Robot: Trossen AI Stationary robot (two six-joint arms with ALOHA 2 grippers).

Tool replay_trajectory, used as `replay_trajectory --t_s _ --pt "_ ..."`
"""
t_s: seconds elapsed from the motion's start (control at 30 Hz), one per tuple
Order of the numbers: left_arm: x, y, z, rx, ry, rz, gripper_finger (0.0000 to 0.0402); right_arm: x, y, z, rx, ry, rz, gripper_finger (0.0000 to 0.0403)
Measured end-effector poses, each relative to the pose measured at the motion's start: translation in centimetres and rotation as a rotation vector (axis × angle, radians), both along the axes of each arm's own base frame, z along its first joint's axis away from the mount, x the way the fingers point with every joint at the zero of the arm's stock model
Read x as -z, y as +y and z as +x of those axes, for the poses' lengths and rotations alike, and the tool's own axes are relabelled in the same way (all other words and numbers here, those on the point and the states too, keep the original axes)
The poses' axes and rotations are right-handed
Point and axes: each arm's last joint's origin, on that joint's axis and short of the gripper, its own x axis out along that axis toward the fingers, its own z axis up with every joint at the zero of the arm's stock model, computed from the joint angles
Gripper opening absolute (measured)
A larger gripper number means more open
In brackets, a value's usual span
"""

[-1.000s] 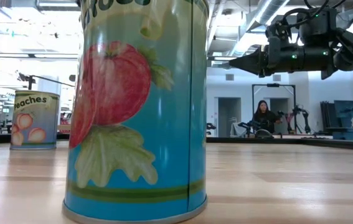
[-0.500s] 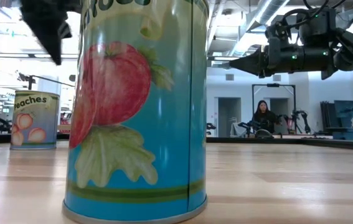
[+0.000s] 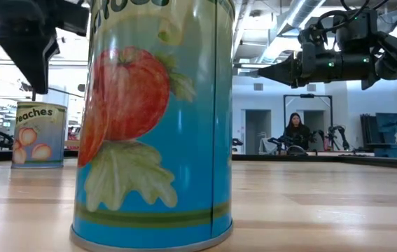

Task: Pick and place cans onto a shelf
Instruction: Align the canned peaches with the other canned peaches on the shelf

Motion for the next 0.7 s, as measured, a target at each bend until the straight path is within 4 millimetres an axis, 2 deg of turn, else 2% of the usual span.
replay_trajectory --t_s 0.4,0.5,0.7 --pt "2.7 -0.1 0.2 0.055 0.131 0.065 0.0103 0.1 0.0 0.0 0.001 0.009 -0.011 0.0012" --pt "2.7 -0.1 0.2 0.052 0.132 0.067 0.0080 0.1 0.0 0.0 0.001 0.011 -0.011 0.0012" --pt "2.8 -0.2 0.3 0.058 0.130 0.064 0.0009 0.1 0.0 0.0 0.001 0.015 -0.012 0.0012"
